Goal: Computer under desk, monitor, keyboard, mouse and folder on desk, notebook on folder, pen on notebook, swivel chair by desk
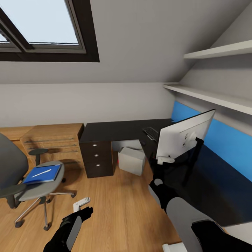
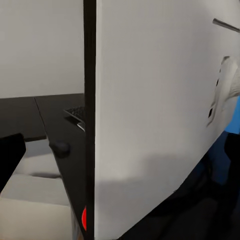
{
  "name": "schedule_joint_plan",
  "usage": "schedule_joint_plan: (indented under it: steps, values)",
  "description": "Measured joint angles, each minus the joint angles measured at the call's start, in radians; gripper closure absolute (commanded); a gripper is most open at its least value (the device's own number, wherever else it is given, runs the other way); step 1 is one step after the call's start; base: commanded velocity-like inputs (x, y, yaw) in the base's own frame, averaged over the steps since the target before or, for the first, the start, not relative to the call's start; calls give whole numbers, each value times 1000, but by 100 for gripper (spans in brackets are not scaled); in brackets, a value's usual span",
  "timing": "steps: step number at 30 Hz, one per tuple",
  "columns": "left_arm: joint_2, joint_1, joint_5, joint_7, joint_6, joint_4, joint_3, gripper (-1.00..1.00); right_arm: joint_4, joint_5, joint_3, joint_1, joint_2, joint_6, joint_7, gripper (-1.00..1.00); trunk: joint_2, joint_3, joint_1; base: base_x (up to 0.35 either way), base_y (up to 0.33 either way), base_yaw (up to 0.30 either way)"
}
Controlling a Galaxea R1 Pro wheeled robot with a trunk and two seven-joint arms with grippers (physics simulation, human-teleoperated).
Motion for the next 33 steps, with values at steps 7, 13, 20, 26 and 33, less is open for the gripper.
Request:
schedule_joint_plan:
  steps: [7, 13, 20, 26, 33]
  values:
    - [0, 0, 1, 2, 0, 0, 0, -100, -3, -1, -3, 0, -4, 1, -3, -100, 0, 0, 0, 14, 0, 0]
    - [0, 0, 0, 1, 0, 0, 0, -100, -3, -3, -1, 0, -3, 2, -74, -100, 0, 0, 0, 1, 0, 0]
    - [0, 0, 0, 0, 0, 0, 0, -100, -4, -3, 1, 0, -3, 2, -99, -100, 0, 0, 0, 0, 0, 0]
    - [0, 0, 0, -1, 0, 0, 0, -100, -4, -4, 1, 0, -3, 2, -100, -100, 0, 0, 0, 71, 72, 0]
    - [-1, 0, 0, -1, 0, 0, 0, -100, -5, -3, 1, 0, -2, 2, -101, -100, 0, 0, 0, 11, 10, 0]
